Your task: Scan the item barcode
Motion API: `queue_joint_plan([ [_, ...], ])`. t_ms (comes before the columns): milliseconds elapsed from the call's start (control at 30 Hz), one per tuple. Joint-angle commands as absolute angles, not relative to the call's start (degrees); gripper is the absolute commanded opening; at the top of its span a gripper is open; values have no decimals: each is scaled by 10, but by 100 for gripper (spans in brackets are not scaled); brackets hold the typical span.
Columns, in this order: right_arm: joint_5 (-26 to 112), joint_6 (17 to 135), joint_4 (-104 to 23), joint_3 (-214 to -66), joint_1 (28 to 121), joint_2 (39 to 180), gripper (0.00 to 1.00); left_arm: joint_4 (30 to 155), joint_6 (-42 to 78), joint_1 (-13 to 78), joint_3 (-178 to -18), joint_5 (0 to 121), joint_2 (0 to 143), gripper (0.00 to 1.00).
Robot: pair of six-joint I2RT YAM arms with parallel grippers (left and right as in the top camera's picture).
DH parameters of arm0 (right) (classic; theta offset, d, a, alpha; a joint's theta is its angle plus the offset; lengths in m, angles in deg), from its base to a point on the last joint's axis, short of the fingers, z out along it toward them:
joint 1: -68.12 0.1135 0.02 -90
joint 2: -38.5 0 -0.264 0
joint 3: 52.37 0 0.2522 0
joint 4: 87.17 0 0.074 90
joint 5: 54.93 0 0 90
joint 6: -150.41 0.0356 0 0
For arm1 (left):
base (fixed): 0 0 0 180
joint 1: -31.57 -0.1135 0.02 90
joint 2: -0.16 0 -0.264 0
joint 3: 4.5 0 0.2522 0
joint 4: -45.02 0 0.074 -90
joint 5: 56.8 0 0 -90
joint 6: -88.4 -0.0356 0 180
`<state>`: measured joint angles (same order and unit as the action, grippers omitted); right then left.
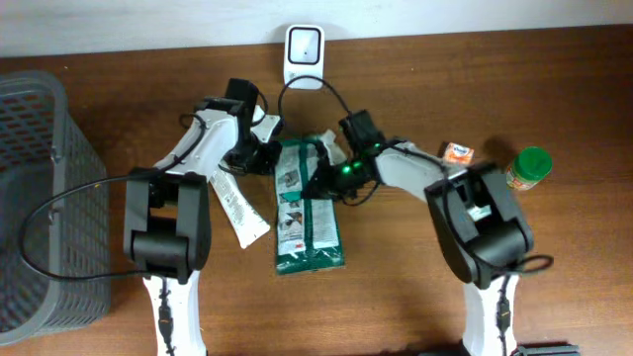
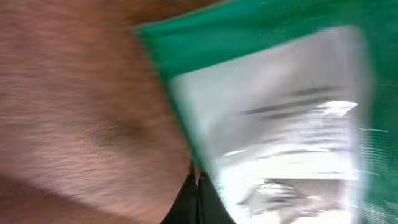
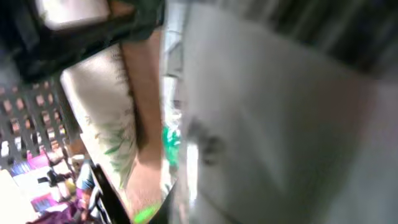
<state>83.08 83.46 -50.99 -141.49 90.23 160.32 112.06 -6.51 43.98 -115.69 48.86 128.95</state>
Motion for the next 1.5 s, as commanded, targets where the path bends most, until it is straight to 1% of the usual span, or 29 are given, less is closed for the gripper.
queue_joint_plan([
  [0,876,643,-462,-1414,886,1532,4,1174,-79,415,-1237,458,1274,0],
  [100,904,529,-397,-1414,867,1504,4,1223,-79,387,-1293,459,1220,0],
  [200,940,440,-341,-1414,849,1487,4,1228,-79,361,-1294,459,1176,0],
  [300,933,428,-332,-1414,842,1483,4,1232,-69,351,-1292,461,1175,0],
  [333,932,438,-340,-1414,843,1485,4,1233,-67,352,-1288,463,1175,0],
  [367,915,475,-357,-1414,845,1486,4,1231,-68,352,-1280,490,1176,0],
  [433,837,598,-415,-1414,864,1488,4,1209,-68,354,-1246,541,1176,0],
  [467,812,641,-444,-1414,884,1497,4,1188,-68,355,-1221,553,1176,0],
  [567,805,694,-499,-1414,906,1541,4,1146,-71,374,-1190,566,1176,0],
  [600,807,700,-509,-1414,906,1556,4,1130,-97,394,-1179,582,1176,0],
  [667,806,706,-512,-1414,906,1563,4,1091,-105,420,-1145,590,1176,0],
  [900,779,790,-516,-1414,915,1609,5,963,-98,423,-1015,592,1180,0],
  [967,779,790,-518,-1414,919,1609,5,953,-98,423,-1015,593,1192,0],
  [1067,779,794,-518,-1414,919,1609,5,928,-99,424,-1015,639,1234,0],
  [1133,779,794,-518,-1414,919,1609,6,918,-103,424,-1015,645,1250,0],
  [1167,780,794,-518,-1414,919,1609,13,918,-103,424,-1015,645,1259,0],
  [1200,781,794,-518,-1414,919,1609,37,917,-103,424,-1015,645,1267,0],
  [1233,785,794,-511,-1414,916,1609,50,917,-102,424,-1015,643,1272,0],
  [1267,801,794,-501,-1414,909,1609,55,918,-102,424,-1015,643,1272,0],
  [1300,827,793,-463,-1414,886,1602,59,918,-102,424,-1015,643,1272,0],
  [1400,825,692,-325,-1414,820,1572,61,918,-102,424,-1015,643,1272,0],
  [1467,815,651,-254,-1414,793,1565,61,918,-102,424,-1015,643,1272,0],
])
